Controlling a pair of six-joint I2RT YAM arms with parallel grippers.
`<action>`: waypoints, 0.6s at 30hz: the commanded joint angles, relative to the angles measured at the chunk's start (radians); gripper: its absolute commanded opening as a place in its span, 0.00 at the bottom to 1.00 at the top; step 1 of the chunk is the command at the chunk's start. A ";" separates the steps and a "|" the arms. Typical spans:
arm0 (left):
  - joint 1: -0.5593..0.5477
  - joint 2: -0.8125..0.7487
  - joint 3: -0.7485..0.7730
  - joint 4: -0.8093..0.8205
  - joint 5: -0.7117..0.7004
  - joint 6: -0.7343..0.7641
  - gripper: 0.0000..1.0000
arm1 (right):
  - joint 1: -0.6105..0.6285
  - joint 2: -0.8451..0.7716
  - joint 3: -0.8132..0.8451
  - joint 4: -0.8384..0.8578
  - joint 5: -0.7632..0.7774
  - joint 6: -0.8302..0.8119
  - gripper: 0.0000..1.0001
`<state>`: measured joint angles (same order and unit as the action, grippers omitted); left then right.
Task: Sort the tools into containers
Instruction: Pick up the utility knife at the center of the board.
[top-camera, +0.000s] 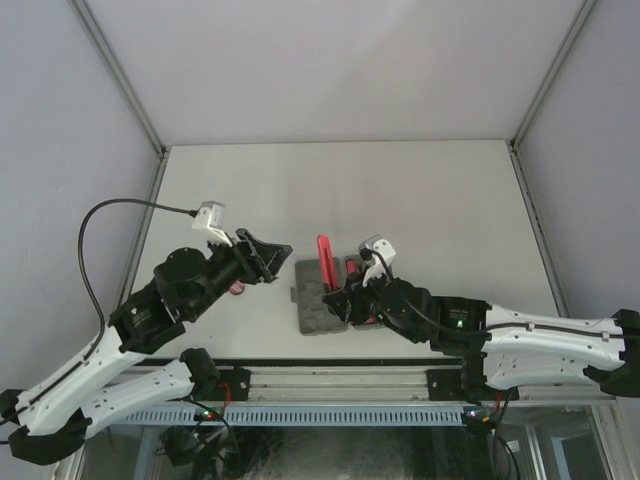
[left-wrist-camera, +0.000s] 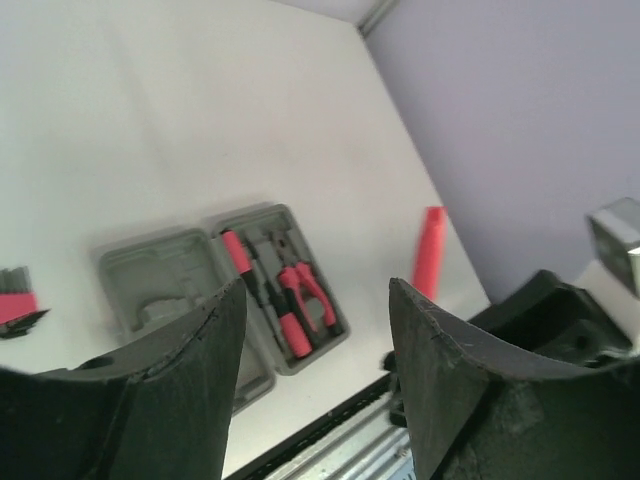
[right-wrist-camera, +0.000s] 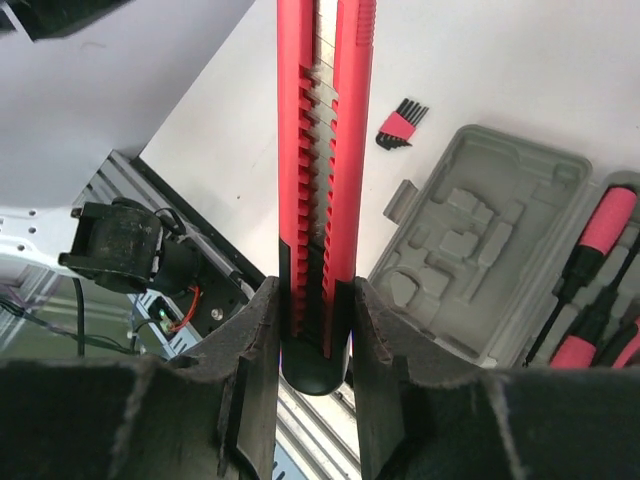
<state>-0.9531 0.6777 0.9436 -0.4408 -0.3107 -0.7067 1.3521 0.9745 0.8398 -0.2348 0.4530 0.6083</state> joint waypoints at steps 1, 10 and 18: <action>0.091 -0.013 -0.081 -0.030 0.057 -0.027 0.62 | -0.031 -0.062 -0.029 -0.020 0.031 0.089 0.00; 0.184 -0.006 -0.236 -0.027 0.113 -0.037 0.61 | -0.058 -0.106 -0.074 -0.070 0.035 0.140 0.00; 0.265 0.060 -0.358 0.022 0.205 -0.041 0.60 | -0.071 -0.095 -0.075 -0.070 0.014 0.145 0.00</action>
<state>-0.7204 0.7055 0.6384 -0.4801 -0.1761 -0.7345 1.2892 0.8883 0.7555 -0.3237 0.4690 0.7338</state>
